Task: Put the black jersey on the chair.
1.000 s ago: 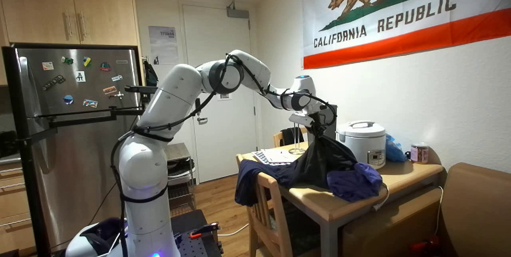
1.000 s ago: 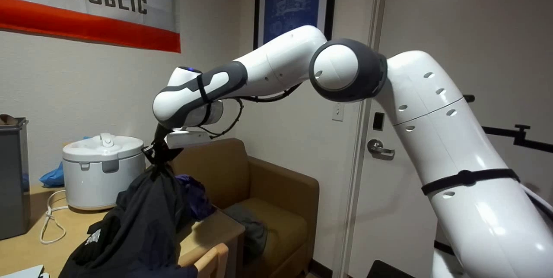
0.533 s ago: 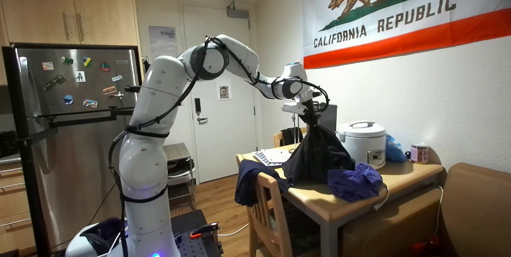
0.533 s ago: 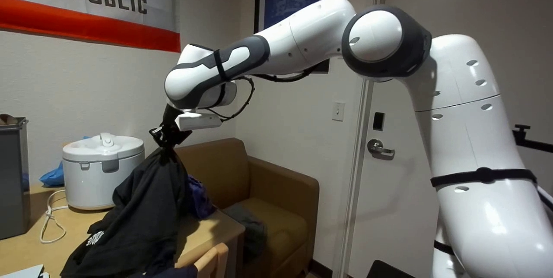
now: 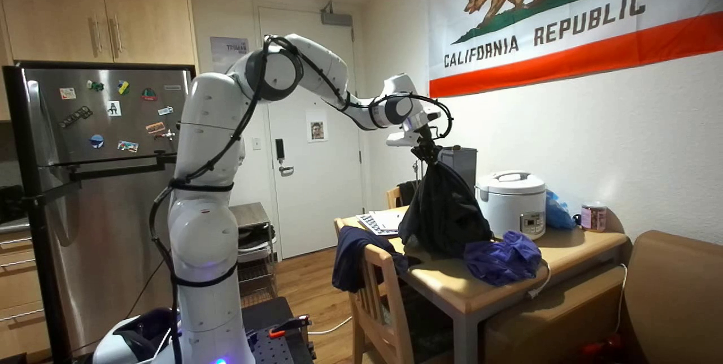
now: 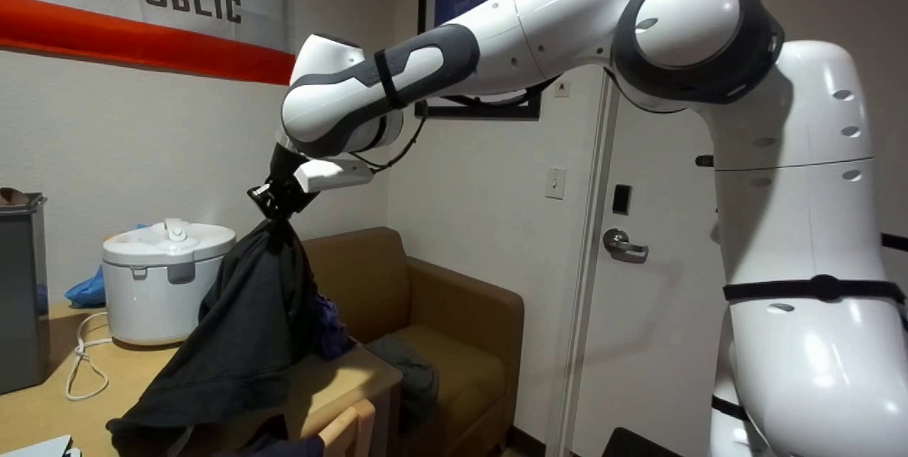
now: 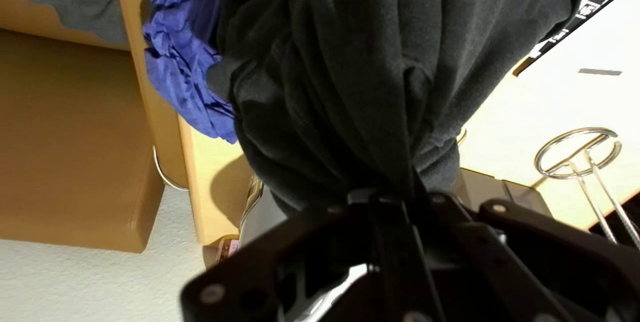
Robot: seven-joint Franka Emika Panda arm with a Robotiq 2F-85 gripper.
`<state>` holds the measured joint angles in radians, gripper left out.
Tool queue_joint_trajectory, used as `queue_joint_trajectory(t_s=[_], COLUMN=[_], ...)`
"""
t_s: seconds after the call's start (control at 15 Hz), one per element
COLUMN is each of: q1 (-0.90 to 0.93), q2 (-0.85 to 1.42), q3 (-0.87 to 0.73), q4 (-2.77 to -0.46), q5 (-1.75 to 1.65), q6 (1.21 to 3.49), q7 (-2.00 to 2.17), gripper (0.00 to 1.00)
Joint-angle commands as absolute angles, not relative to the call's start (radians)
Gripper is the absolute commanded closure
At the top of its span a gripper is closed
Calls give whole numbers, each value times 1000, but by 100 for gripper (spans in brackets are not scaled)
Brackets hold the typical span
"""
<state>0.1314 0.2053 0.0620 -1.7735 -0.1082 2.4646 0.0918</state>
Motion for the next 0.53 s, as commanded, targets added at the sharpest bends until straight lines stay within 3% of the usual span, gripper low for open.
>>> queue_joint_trajectory(t_s=[0.0, 0.33, 0.47], q1=[147, 154, 146], q2=[83, 12, 60], q3=[62, 93, 97], q4=[-1878, -1960, -1916], q5=[-152, -155, -136], q6=[2465, 2477, 2461], q7=[156, 147, 142], gripper=[98, 98, 93])
